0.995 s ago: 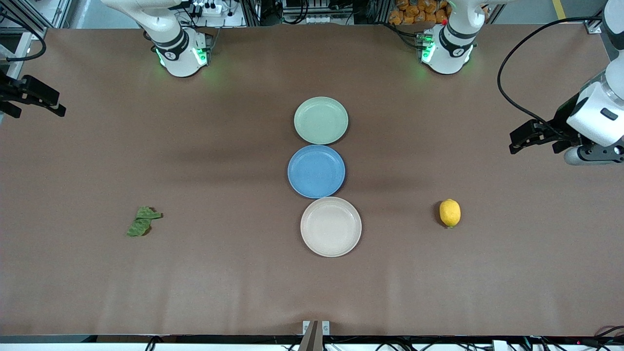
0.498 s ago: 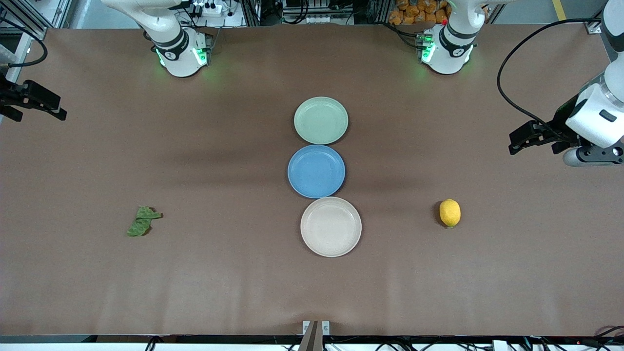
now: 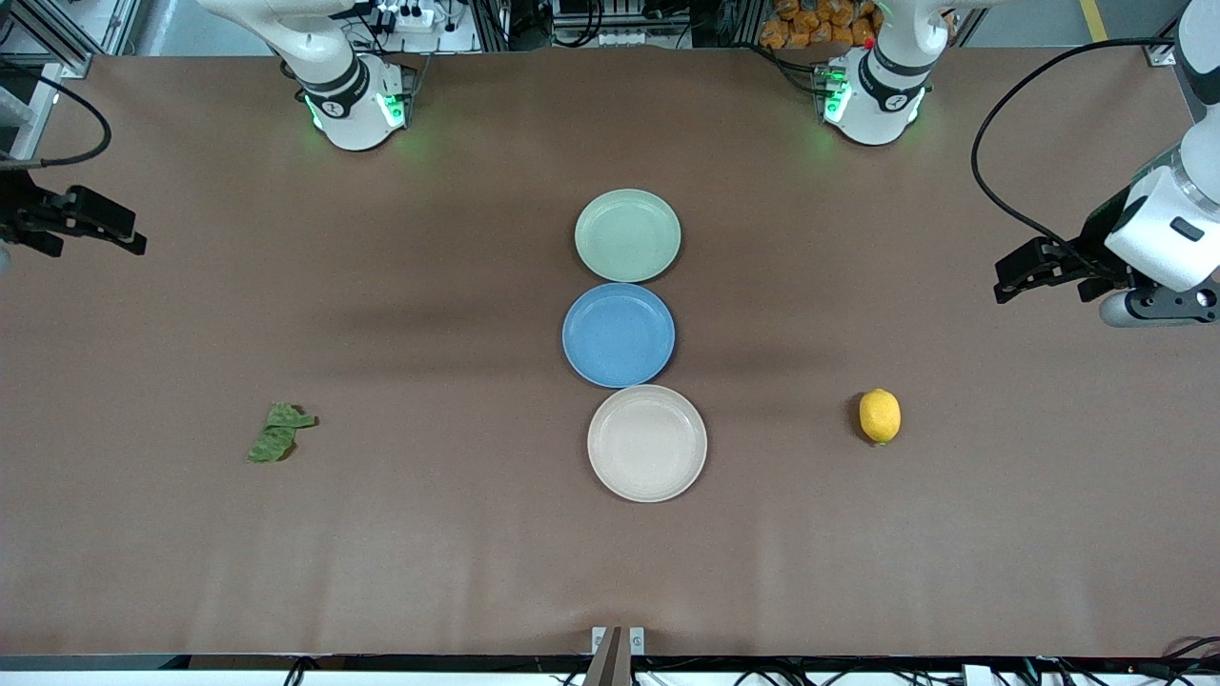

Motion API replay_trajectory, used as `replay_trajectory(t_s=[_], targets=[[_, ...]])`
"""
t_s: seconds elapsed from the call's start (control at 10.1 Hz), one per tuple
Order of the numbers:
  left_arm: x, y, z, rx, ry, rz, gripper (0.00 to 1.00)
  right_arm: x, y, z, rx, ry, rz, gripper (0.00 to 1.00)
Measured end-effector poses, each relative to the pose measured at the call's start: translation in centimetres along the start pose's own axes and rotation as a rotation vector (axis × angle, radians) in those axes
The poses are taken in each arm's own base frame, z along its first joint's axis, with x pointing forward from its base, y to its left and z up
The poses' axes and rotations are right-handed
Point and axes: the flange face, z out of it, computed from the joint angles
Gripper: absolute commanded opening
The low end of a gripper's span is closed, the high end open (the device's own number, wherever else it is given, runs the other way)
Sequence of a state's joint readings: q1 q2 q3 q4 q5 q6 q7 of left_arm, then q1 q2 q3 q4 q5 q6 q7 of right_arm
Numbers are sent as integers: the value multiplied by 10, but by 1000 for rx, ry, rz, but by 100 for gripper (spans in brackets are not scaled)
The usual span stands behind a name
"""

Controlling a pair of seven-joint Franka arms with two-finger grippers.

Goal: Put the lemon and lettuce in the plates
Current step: 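Reach the right gripper to the lettuce while the left gripper reaches the lemon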

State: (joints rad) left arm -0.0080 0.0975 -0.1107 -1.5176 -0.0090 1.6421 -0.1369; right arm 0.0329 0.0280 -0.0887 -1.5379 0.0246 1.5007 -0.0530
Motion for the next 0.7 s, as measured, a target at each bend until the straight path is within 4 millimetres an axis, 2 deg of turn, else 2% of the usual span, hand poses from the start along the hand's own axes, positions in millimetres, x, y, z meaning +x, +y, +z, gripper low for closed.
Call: replay_trajectory(t_s=[0.4, 0.7], targets=[[4, 0, 7, -1, -5, -1, 100, 20, 5, 47, -2, -16, 9, 100], [11, 0, 18, -2, -9, -2, 100, 33, 31, 87, 0, -55, 53, 100]])
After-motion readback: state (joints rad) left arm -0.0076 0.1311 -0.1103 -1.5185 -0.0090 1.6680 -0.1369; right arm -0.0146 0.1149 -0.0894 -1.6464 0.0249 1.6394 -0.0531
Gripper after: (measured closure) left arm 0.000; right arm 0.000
